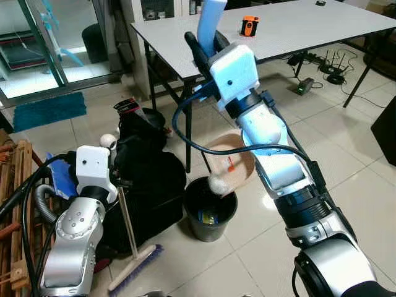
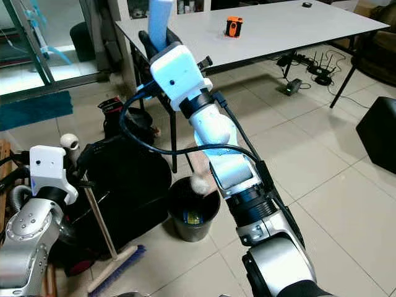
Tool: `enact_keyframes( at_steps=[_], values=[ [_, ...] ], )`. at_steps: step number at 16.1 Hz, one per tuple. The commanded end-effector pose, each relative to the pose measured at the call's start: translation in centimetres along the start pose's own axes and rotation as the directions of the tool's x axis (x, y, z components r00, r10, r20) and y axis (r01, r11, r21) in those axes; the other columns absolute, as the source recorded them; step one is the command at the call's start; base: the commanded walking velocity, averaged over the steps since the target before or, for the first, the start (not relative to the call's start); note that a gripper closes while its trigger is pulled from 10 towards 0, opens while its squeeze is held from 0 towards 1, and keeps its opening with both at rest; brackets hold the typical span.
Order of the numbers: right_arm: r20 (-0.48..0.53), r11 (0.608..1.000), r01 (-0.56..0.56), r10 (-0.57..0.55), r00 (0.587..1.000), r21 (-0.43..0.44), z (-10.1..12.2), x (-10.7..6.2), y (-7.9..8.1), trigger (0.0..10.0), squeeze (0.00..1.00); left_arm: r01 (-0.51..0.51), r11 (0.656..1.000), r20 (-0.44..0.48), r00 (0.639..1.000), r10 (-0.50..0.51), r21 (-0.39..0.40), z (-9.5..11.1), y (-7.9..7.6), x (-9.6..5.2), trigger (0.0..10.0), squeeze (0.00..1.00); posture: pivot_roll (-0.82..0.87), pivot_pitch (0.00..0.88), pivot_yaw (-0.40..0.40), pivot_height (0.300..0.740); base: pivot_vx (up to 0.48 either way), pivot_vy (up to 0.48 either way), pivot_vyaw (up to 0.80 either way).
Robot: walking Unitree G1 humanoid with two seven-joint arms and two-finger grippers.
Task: Sweep floor
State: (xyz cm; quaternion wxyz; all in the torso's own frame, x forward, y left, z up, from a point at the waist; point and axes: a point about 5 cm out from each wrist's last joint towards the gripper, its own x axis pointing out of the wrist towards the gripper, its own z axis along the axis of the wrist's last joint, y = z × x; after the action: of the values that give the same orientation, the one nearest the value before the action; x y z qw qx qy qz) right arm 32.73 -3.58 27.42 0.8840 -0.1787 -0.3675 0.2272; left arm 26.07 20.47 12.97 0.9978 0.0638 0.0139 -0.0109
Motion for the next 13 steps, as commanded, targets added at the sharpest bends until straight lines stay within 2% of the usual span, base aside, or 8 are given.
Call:
enact_keyframes(
  at_steps=[1,4,6,8,9,10,12,13],
  values=[
    [0.036,0.998,-0.024,0.027,0.999,-0.065,0.5,0.1,-0.1,10.0,0.0,-0.003,1.0,0.038,0.999,0.003,0.006,0.8,0.1,0.3,10.0,0.0,0.1,0.0,0.02,0.74,0.0,0.0,0.0],
    [0.008,0.991,-0.023,0.024,1.0,-0.131,0.0,0.1,-0.7,10.0,0.0,0.001,1.0,0.036,0.999,-0.002,0.008,0.8,0.1,0.4,10.0,0.0,0.1,0.0,0.022,0.74,0.0,0.0,0.0],
    [-0.005,0.983,0.009,-0.01,1.0,-0.186,-0.2,0.2,-1.7,10.0,0.0,0.03,0.999,0.012,0.999,-0.03,-0.016,0.4,-0.4,0.5,10.0,0.0,0.09,0.0,0.028,0.74,0.0,0.0,0.0],
    [-0.029,0.971,0.087,-0.096,0.995,-0.223,-0.3,-0.6,-4.1,10.0,0.0,0.123,0.992,-0.028,0.992,-0.123,-0.011,-0.3,-1.8,0.7,10.0,0.0,0.07,0.0,0.032,0.74,0.0,0.0,0.0],
    [-0.073,0.956,0.182,-0.203,0.976,-0.23,-0.5,-1.9,-6.6,10.0,0.0,0.181,0.983,-0.033,0.983,-0.181,-0.015,-0.4,-2.7,1.0,10.0,0.0,0.06,0.0,0.034,0.74,0.0,0.0,0.0],
    [-0.093,0.948,0.221,-0.247,0.964,-0.228,-0.6,-2.5,-7.6,10.0,0.0,0.199,0.98,-0.037,0.979,-0.2,-0.019,-0.5,-3.0,1.1,10.0,0.0,0.05,0.0,0.035,0.74,0.0,0.0,0.0],
    [-0.157,0.906,0.347,-0.39,0.907,-0.244,-0.9,-5.1,-10.8,10.0,0.0,0.266,0.964,-0.04,0.963,-0.267,-0.019,-0.5,-4.0,1.2,10.0,0.0,0.04,0.0,0.035,0.74,0.0,0.0,0.0],
    [-0.224,0.873,0.427,-0.477,0.85,-0.237,-1.6,-7.1,-12.4,10.0,0.0,0.272,0.962,-0.044,0.961,-0.272,-0.012,-0.6,-4.0,1.2,10.0,0.0,0.04,0.0,0.033,0.74,0.0,0.0,0.0]
  ],
)
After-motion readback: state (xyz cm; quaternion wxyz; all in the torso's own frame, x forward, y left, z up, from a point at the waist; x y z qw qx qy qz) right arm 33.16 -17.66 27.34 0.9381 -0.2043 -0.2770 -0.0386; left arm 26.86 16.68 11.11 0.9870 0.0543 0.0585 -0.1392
